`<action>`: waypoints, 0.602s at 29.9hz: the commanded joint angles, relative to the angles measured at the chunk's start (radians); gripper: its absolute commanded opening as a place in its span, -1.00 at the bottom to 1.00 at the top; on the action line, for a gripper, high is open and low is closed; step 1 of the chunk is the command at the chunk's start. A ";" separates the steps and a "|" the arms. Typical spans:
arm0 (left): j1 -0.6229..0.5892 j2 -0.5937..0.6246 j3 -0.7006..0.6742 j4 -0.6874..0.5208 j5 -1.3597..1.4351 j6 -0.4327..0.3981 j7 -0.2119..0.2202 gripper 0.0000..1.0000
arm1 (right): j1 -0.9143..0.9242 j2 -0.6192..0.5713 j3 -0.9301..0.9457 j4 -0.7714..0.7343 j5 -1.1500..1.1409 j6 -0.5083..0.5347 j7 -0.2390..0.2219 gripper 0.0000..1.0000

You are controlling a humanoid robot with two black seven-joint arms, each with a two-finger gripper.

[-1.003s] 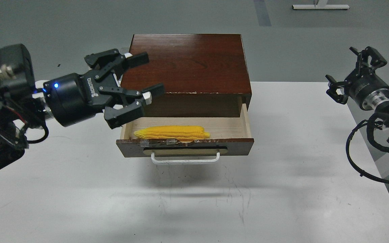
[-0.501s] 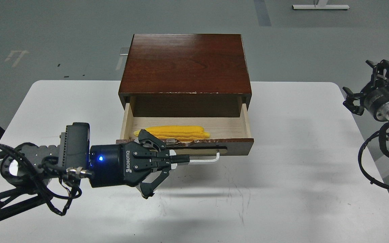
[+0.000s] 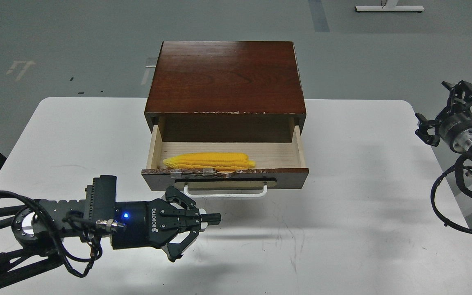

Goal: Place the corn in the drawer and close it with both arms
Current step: 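Push the drawer front with the left gripper into the cabinet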

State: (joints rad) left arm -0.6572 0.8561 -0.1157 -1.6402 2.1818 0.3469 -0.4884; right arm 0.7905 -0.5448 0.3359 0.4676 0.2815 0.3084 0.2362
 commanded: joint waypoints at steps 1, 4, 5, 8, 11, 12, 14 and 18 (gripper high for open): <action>0.020 0.001 -0.016 0.020 0.000 0.003 0.000 -1.00 | 0.012 0.000 0.002 0.000 -0.001 0.000 0.000 1.00; 0.040 0.001 -0.030 0.025 0.000 0.003 0.000 -1.00 | 0.032 0.002 0.002 -0.001 0.001 -0.006 -0.002 1.00; 0.047 0.001 -0.035 0.033 0.000 0.003 0.000 -1.00 | 0.036 0.002 0.003 -0.001 0.001 -0.008 -0.003 1.00; 0.048 0.001 -0.035 0.049 0.000 0.003 0.000 -1.00 | 0.038 0.002 0.006 0.000 0.001 -0.008 -0.003 1.00; 0.048 0.003 -0.035 0.071 0.000 0.003 0.000 -1.00 | 0.038 0.002 0.006 -0.001 -0.001 -0.008 -0.003 1.00; 0.048 0.003 -0.035 0.072 0.000 0.003 0.000 -1.00 | 0.036 0.002 0.006 -0.001 0.001 -0.008 -0.003 1.00; 0.048 0.003 -0.035 0.083 0.000 0.003 0.000 -1.00 | 0.036 0.000 0.006 -0.001 -0.001 -0.008 -0.003 1.00; 0.047 0.003 -0.036 0.088 0.000 0.003 0.000 -1.00 | 0.035 0.000 0.005 -0.003 0.001 -0.008 -0.003 1.00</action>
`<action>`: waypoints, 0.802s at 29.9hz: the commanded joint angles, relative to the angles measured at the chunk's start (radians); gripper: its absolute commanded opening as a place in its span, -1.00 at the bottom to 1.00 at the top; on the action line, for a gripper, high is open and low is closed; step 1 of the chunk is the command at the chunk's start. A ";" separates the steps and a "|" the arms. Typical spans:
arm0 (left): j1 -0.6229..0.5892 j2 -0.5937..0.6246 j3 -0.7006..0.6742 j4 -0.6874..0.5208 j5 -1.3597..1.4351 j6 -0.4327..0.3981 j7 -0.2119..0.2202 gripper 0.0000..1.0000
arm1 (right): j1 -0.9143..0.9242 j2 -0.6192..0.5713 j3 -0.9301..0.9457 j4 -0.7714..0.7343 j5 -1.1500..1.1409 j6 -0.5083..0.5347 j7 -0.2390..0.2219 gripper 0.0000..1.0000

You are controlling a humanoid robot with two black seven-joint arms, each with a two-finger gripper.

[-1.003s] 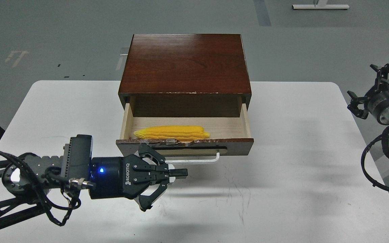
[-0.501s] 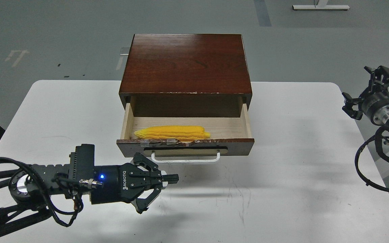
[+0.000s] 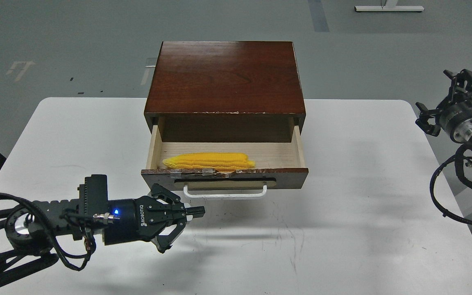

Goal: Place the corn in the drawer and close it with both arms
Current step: 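Push the drawer front with the left gripper into the cabinet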

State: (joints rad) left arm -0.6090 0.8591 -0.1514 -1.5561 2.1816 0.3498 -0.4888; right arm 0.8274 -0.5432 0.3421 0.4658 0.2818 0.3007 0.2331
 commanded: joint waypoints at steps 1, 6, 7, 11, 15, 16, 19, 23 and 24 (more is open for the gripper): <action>-0.002 -0.002 -0.002 0.007 0.000 0.000 0.000 -1.00 | -0.002 -0.001 -0.003 -0.001 0.000 0.000 0.000 1.00; -0.002 -0.005 -0.002 0.027 0.000 0.000 0.000 -1.00 | -0.005 -0.001 -0.003 -0.001 -0.001 0.000 0.000 1.00; -0.002 -0.006 -0.002 0.027 0.000 0.000 0.000 -1.00 | -0.005 -0.001 -0.003 -0.001 -0.001 0.000 0.000 1.00; -0.003 -0.008 -0.002 0.030 0.000 0.001 0.000 -1.00 | -0.007 -0.001 -0.003 -0.001 -0.001 0.000 0.002 1.00; -0.003 -0.009 -0.022 0.036 0.000 0.000 0.000 -1.00 | -0.007 -0.001 -0.003 -0.001 -0.001 0.000 0.000 1.00; -0.003 -0.008 -0.022 0.036 0.000 0.000 0.000 -1.00 | -0.005 -0.001 -0.003 -0.001 0.000 0.000 0.000 1.00; -0.011 -0.008 -0.022 0.037 0.000 0.000 0.000 -1.00 | -0.007 -0.001 -0.003 -0.003 -0.001 -0.002 0.002 1.00; -0.018 -0.009 -0.023 0.041 0.000 -0.003 0.000 -1.00 | -0.007 0.000 -0.003 -0.003 -0.001 -0.002 0.003 1.00; -0.018 -0.011 -0.023 0.042 0.000 -0.005 0.000 -1.00 | -0.005 0.000 -0.003 -0.003 -0.001 -0.002 0.003 1.00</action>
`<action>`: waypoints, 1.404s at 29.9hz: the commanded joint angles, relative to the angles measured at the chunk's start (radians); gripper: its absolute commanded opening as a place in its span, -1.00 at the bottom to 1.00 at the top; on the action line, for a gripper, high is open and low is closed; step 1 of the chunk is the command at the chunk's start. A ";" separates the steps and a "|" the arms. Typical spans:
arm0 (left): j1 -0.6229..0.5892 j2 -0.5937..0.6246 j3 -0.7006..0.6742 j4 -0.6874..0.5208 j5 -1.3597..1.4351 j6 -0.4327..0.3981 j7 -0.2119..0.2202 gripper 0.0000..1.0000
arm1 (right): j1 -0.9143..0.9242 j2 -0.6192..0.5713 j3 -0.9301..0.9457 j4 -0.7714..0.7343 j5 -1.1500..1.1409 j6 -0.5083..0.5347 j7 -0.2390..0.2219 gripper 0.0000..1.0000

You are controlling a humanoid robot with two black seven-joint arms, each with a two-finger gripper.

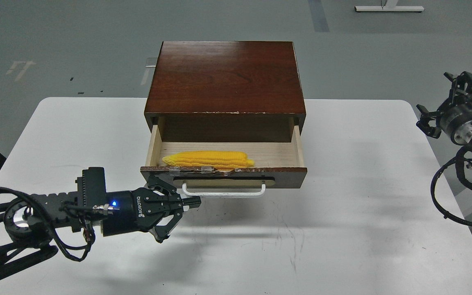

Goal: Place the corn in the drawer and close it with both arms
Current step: 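Push the drawer front with the left gripper into the cabinet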

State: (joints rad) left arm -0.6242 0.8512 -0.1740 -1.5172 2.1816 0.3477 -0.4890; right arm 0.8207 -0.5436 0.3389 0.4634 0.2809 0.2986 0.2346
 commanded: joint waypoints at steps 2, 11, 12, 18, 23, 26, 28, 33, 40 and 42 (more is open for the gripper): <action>-0.005 -0.014 -0.001 0.006 0.000 -0.003 0.000 -1.00 | 0.001 0.001 0.000 0.000 0.001 0.001 0.002 1.00; -0.005 -0.041 -0.016 0.034 0.000 -0.003 0.000 -1.00 | 0.000 -0.006 0.000 0.000 0.000 0.002 0.000 1.00; -0.005 -0.050 -0.021 0.034 0.000 -0.004 0.000 -1.00 | 0.000 -0.006 0.000 0.000 0.000 0.002 0.000 1.00; -0.008 -0.058 -0.028 0.037 0.000 -0.009 0.000 -1.00 | -0.002 -0.006 0.000 0.000 0.001 0.002 0.002 1.00; -0.017 -0.080 -0.045 0.066 0.000 -0.012 0.000 -1.00 | -0.005 -0.006 0.000 0.000 0.000 0.002 0.002 1.00; -0.025 -0.099 -0.044 0.084 0.000 -0.013 0.000 -1.00 | -0.005 -0.006 0.000 0.000 0.000 0.002 0.002 1.00; -0.026 -0.107 -0.044 0.092 0.000 -0.012 0.000 -1.00 | -0.006 -0.006 0.000 -0.002 0.001 0.002 0.002 1.00; -0.028 -0.110 -0.047 0.121 0.000 -0.012 0.000 -1.00 | -0.008 -0.001 0.000 -0.017 0.001 0.005 0.002 1.00; -0.045 -0.144 -0.053 0.184 0.000 -0.012 0.000 -1.00 | -0.008 -0.001 -0.001 -0.023 0.000 0.005 0.002 1.00; -0.054 -0.152 -0.053 0.193 0.000 -0.013 0.000 -1.00 | -0.008 -0.001 -0.001 -0.023 0.000 0.005 0.002 1.00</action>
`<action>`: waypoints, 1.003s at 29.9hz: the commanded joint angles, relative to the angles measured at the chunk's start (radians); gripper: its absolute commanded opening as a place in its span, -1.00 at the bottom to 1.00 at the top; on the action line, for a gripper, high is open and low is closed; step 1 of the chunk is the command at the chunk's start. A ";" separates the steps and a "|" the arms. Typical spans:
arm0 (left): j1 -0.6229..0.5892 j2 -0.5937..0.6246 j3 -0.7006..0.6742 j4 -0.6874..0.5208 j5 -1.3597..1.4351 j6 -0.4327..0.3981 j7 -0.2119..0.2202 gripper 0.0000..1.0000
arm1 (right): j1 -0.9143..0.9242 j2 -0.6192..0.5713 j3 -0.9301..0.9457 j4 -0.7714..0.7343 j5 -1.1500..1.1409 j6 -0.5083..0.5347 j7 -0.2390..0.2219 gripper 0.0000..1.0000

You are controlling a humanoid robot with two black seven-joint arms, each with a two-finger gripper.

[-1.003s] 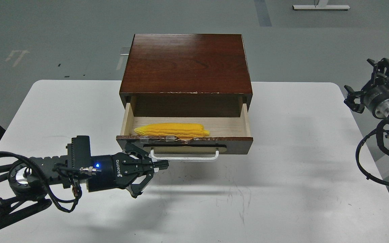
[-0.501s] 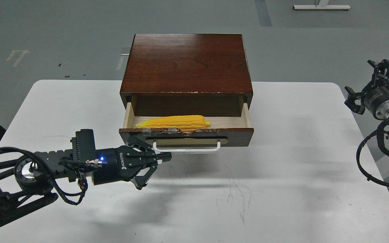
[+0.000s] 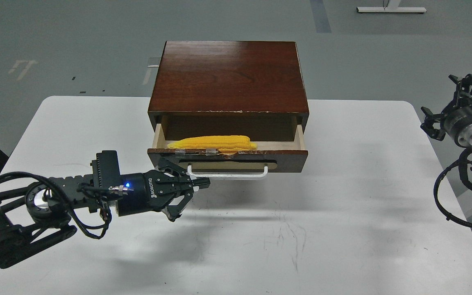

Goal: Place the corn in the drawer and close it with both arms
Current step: 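Push the drawer front with the left gripper into the cabinet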

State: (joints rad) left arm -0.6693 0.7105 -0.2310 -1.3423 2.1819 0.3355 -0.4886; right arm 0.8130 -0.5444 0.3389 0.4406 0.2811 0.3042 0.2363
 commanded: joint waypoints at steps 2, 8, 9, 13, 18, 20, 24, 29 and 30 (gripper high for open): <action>-0.013 -0.011 0.004 0.022 0.000 0.000 0.000 -1.00 | 0.000 0.001 -0.001 0.000 0.000 0.000 0.000 1.00; -0.026 -0.012 0.004 0.037 0.000 0.000 0.000 -1.00 | -0.002 0.007 -0.003 -0.003 0.000 0.000 0.000 1.00; -0.026 -0.012 0.004 0.038 0.000 -0.001 0.000 -1.00 | -0.002 0.009 -0.003 -0.006 0.000 0.000 0.000 1.00; -0.036 -0.022 0.002 0.051 0.000 0.000 0.000 -1.00 | -0.002 0.032 -0.003 -0.037 0.000 0.001 0.000 1.00; -0.042 -0.025 0.002 0.064 0.000 0.000 0.000 -1.00 | -0.002 0.032 -0.005 -0.042 0.000 0.003 0.000 1.00; -0.053 -0.034 0.002 0.071 0.000 0.000 0.000 -1.00 | -0.002 0.034 -0.005 -0.042 0.001 0.003 0.000 1.00; -0.081 -0.065 -0.001 0.109 0.000 0.000 0.000 -1.00 | -0.003 0.034 -0.005 -0.042 0.000 0.003 0.000 1.00; -0.087 -0.074 -0.001 0.134 0.000 0.000 0.000 -1.00 | -0.002 0.032 -0.005 -0.042 0.000 0.003 0.000 1.00; -0.088 -0.074 -0.001 0.137 0.000 0.000 0.000 -1.00 | -0.002 0.032 -0.005 -0.042 0.000 0.003 0.000 1.00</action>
State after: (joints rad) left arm -0.7549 0.6395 -0.2322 -1.2150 2.1814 0.3359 -0.4888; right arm 0.8112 -0.5113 0.3344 0.3987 0.2812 0.3069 0.2364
